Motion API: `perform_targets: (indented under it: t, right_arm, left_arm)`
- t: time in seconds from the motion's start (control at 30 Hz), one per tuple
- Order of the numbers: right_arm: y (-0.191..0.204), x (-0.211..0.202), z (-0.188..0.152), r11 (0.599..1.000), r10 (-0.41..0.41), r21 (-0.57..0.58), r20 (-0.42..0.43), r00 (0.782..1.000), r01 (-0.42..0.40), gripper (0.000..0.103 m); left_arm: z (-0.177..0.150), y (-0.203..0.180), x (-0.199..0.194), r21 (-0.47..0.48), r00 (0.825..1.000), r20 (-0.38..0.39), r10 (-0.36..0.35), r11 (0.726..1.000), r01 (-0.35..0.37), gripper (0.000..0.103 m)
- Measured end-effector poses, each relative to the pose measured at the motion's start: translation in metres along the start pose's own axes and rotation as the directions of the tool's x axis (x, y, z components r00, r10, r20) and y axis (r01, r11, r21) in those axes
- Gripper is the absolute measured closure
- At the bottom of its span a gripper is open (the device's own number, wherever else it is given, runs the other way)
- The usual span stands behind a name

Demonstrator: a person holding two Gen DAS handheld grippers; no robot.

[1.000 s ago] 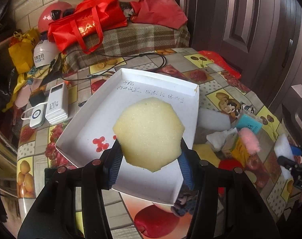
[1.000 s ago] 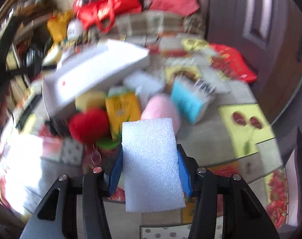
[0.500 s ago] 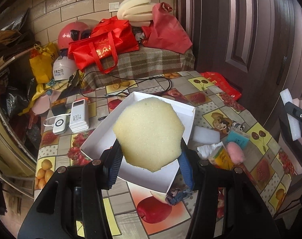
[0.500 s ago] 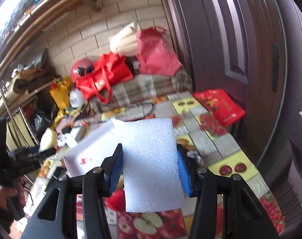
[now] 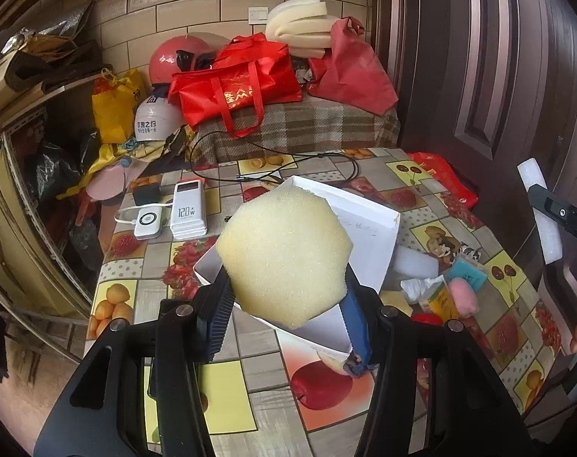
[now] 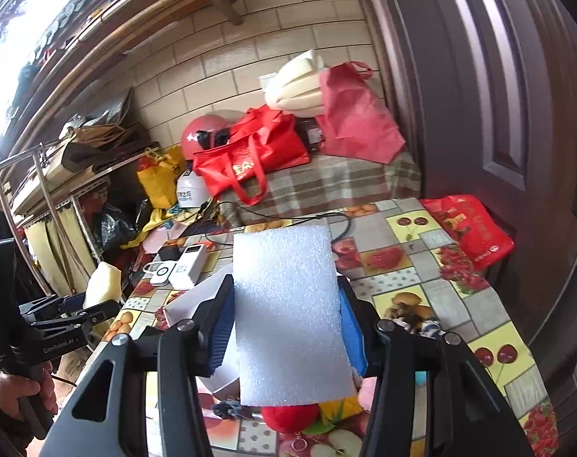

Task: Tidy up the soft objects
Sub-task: 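Lower the yellow sponge into the box with the left gripper while the right places the white foam there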

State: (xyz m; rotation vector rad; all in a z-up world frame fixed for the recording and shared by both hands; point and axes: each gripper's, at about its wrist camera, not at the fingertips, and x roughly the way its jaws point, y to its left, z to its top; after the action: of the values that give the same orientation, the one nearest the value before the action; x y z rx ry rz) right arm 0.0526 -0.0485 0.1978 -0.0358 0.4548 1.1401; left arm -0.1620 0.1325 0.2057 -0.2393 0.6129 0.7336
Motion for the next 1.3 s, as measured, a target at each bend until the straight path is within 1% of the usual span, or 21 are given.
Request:
perform_targets:
  t: [0.1,0.47,0.77,0.93,1.0,1.1,1.17,1.3]
  right_arm:
    - [0.007,0.002,0.003,1.0,0.02,-0.011,-0.001,1.0,-0.02,0.053]
    - [0.025,0.012,0.012,0.997,0.05,-0.049,-0.01,0.999,-0.051,0.053]
    - [0.031,0.035,0.028,0.995,0.072,-0.064,-0.04,0.997,-0.074,0.053]
    - [0.033,0.06,0.034,0.994,0.095,-0.054,-0.086,0.992,-0.1,0.052]
    - [0.034,0.073,0.033,0.993,0.101,-0.051,-0.111,0.989,-0.107,0.052]
    - [0.032,0.1,0.029,0.993,0.116,-0.014,-0.172,0.978,-0.12,0.052]
    - [0.028,0.121,0.023,0.994,0.111,0.009,-0.213,0.971,-0.112,0.052]
    - [0.025,0.158,0.008,0.995,0.095,0.02,-0.283,0.955,-0.093,0.052]
  left_arm:
    - [0.0,0.003,0.0,-0.009,1.0,0.002,0.001,1.0,-0.001,0.051]
    - [0.003,0.013,0.007,-0.03,1.0,0.001,0.002,1.0,-0.002,0.051]
    - [0.016,0.014,0.03,-0.011,1.0,-0.025,-0.003,1.0,0.003,0.051]
    - [0.031,0.017,0.057,-0.012,0.998,-0.062,-0.018,1.0,0.017,0.051]
    - [0.036,0.018,0.076,-0.023,0.994,-0.105,-0.035,0.999,0.033,0.051]
    - [0.038,0.017,0.108,-0.03,0.984,-0.171,-0.045,0.999,0.04,0.051]
    - [0.037,0.016,0.124,-0.022,0.98,-0.194,-0.042,0.999,0.038,0.051]
    - [0.034,0.011,0.162,-0.011,0.969,-0.245,-0.032,0.999,0.03,0.051]
